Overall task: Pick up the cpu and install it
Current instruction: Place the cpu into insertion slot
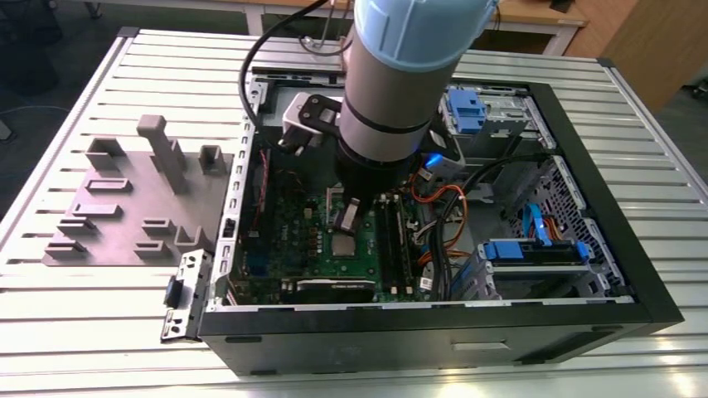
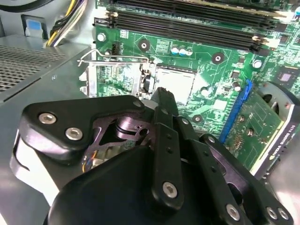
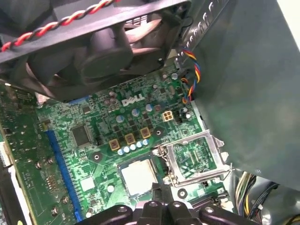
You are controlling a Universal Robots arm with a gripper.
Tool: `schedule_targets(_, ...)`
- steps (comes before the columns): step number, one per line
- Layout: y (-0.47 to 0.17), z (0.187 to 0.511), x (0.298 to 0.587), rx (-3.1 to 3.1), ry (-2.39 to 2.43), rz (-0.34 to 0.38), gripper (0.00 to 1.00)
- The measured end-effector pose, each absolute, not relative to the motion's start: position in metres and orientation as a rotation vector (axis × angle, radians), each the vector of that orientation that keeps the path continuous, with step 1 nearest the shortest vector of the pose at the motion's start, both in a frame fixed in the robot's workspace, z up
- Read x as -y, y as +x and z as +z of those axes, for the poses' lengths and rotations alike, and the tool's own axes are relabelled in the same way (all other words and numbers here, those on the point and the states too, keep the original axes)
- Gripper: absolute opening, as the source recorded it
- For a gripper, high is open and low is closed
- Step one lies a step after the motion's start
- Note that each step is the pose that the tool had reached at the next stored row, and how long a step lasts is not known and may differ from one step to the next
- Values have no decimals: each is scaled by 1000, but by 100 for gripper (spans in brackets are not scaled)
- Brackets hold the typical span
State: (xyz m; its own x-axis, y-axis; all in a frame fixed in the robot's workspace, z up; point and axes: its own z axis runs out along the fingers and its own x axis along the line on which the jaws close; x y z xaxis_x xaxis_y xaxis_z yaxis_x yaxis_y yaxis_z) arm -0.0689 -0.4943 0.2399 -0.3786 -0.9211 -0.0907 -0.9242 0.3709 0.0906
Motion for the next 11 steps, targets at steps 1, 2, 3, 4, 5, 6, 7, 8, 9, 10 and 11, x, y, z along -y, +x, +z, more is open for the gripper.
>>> schedule_targets(1, -69, 240, 496, -2577, -1735, 203, 11)
schedule_targets(2, -69, 239, 497, -2572, -1732, 217, 11)
schedule_targets(3, -69, 239, 498, -2562, -1726, 237, 11)
schedule_targets(4, -69, 239, 499, -2557, -1723, 249, 11)
schedule_targets(5, -69, 239, 499, -2556, -1723, 250, 11)
schedule_targets(6, -69, 239, 499, -2556, -1722, 250, 11)
schedule_targets(7, -68, 239, 499, -2556, -1723, 250, 11)
schedule_targets(8, -67, 239, 499, -2556, -1723, 251, 11)
schedule_targets(9, -65, 238, 499, -2556, -1723, 251, 11)
schedule_targets(10, -63, 238, 499, -2556, -1723, 251, 11)
schedule_targets(11, -61, 238, 499, -2556, -1723, 251, 11)
